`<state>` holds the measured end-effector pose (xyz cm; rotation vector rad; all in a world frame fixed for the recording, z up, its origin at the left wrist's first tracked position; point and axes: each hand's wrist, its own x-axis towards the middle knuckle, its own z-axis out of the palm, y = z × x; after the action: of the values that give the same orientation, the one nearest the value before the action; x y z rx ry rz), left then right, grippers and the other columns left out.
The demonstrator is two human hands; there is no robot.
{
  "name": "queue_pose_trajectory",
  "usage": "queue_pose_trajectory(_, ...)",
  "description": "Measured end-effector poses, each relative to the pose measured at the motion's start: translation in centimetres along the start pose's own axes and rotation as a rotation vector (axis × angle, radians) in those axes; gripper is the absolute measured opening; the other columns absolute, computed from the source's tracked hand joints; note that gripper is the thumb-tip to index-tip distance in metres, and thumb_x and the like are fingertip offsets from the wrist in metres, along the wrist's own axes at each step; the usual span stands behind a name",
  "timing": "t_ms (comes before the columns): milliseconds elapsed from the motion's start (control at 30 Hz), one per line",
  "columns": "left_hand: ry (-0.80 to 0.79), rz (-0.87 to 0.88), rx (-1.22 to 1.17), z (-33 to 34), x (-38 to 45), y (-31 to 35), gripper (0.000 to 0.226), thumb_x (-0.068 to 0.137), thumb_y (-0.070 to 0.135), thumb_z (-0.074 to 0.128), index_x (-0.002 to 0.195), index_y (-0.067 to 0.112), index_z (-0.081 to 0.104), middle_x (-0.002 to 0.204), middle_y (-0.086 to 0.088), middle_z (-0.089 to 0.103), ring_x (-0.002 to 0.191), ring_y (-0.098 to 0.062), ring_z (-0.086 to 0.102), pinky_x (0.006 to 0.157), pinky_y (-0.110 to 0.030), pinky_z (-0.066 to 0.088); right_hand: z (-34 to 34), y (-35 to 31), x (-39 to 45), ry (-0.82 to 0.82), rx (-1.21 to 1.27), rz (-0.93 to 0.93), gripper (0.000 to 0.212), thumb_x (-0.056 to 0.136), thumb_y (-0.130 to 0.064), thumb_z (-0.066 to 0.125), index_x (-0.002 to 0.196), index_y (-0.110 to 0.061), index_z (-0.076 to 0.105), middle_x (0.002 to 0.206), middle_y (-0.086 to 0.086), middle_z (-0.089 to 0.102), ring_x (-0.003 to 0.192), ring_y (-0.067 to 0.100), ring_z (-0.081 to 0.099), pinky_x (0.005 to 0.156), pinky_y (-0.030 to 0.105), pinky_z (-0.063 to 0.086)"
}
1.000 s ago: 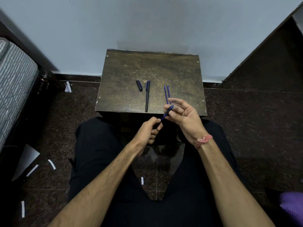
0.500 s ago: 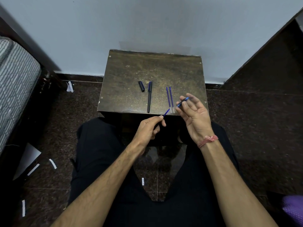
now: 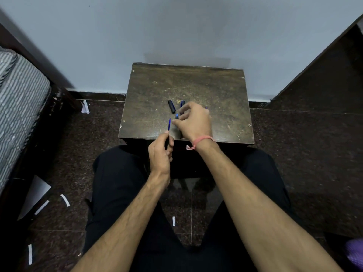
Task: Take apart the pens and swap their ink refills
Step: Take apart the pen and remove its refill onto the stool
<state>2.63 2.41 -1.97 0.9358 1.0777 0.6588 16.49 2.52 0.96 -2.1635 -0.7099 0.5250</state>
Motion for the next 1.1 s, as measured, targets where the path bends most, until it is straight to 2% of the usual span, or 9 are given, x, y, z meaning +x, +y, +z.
queue_pose_trajectory(100,0.030,0.005,-0.003,-0.2,0.1,0.2,0.040,0.093,0.052,0.056,0.063,0.026,0.056,0.054,0.007,0.032,0.048,-0.007,0.024,0.045,-0.024,0.021,1.4,-1.1,0.9,-0.046,-0.218,-0.032,0.009,0.081,-0.016,0.083,0.089,-0.020,0.081,0.091,0.001,0.081,0.098,0.023,0.077,0.088,0.030,0.059)
queue_pose_trajectory(233,0.043,0.016,0.001,-0.2,0.1,0.4,0.038,0.094,0.048,0.054,0.064,0.024,0.055,0.056,0.007,0.034,0.050,-0.008,0.025,0.047,-0.026,0.021,2.3,-1.8,1.1,-0.057,-0.429,-0.074,0.010,0.089,-0.011,0.078,0.097,-0.016,0.082,0.101,0.010,0.079,0.105,0.033,0.074,0.082,0.030,0.057)
queue_pose_trajectory(400,0.050,0.013,0.013,-0.2,0.2,0.3,0.038,0.094,0.048,0.054,0.065,0.023,0.054,0.056,0.006,0.033,0.052,-0.009,0.025,0.048,-0.026,0.021,2.6,-2.2,0.8,-0.044,-0.491,-0.100,0.013,0.091,-0.005,0.076,0.102,-0.011,0.078,0.103,0.015,0.076,0.105,0.038,0.073,0.081,0.039,0.064)
queue_pose_trajectory(533,0.051,0.001,0.018,-0.3,0.2,0.3,0.039,0.096,0.048,0.054,0.063,0.025,0.055,0.055,0.008,0.033,0.049,-0.007,0.024,0.046,-0.024,0.022,2.0,-2.5,0.4,-0.048,-0.459,-0.111,0.015,0.092,-0.023,0.082,0.102,-0.013,0.078,0.103,0.013,0.076,0.104,0.038,0.072,0.078,0.035,0.057)
queue_pose_trajectory(700,0.010,-0.086,0.038,-0.1,0.1,0.2,0.038,0.086,0.057,0.058,0.065,0.026,0.053,0.055,0.008,0.029,0.047,-0.008,0.022,0.044,-0.026,0.018,-0.8,-1.2,-2.3,0.058,-0.072,-0.097,0.017,0.097,-0.035,0.072,0.093,-0.022,0.083,0.083,-0.004,0.082,0.083,0.016,0.078,0.082,0.037,0.061)
queue_pose_trajectory(800,-0.119,-0.148,0.104,0.3,-0.2,-0.1,0.042,0.077,0.065,0.058,0.064,0.026,0.052,0.055,0.008,0.028,0.047,-0.009,0.020,0.044,-0.025,0.017,-2.4,0.7,-4.8,-0.093,0.279,0.003,0.020,0.101,-0.036,0.070,0.098,-0.022,0.084,0.085,-0.005,0.082,0.083,0.015,0.080,0.082,0.045,0.066)
queue_pose_trajectory(900,-0.247,-0.191,0.169,0.8,-0.6,-0.4,0.044,0.083,0.065,0.055,0.064,0.025,0.050,0.053,0.007,0.026,0.047,-0.009,0.017,0.043,-0.023,0.015,-3.3,2.7,-6.2,-0.208,0.443,0.065,0.007,0.097,-0.016,0.080,0.103,-0.019,0.082,0.089,-0.002,0.082,0.081,0.008,0.079,0.077,0.030,0.066)
queue_pose_trajectory(967,-0.313,-0.211,0.207,1.0,-0.8,-0.6,0.043,0.089,0.060,0.052,0.065,0.024,0.049,0.053,0.008,0.025,0.045,-0.008,0.017,0.042,-0.022,0.015,-4.2,3.8,-6.2,-0.219,0.535,0.114,0.015,0.094,-0.003,0.081,0.098,-0.018,0.080,0.084,-0.003,0.080,0.075,0.004,0.075,0.070,0.022,0.063)
queue_pose_trajectory(1100,-0.347,-0.215,0.262,1.3,-0.9,-0.8,0.044,0.093,0.059,0.052,0.064,0.025,0.050,0.052,0.009,0.026,0.042,-0.005,0.019,0.040,-0.019,0.018,-6.0,4.4,-5.2,-0.153,0.708,0.159,0.013,0.093,-0.002,0.081,0.100,-0.013,0.080,0.084,0.000,0.079,0.074,0.007,0.074,0.071,0.023,0.064)
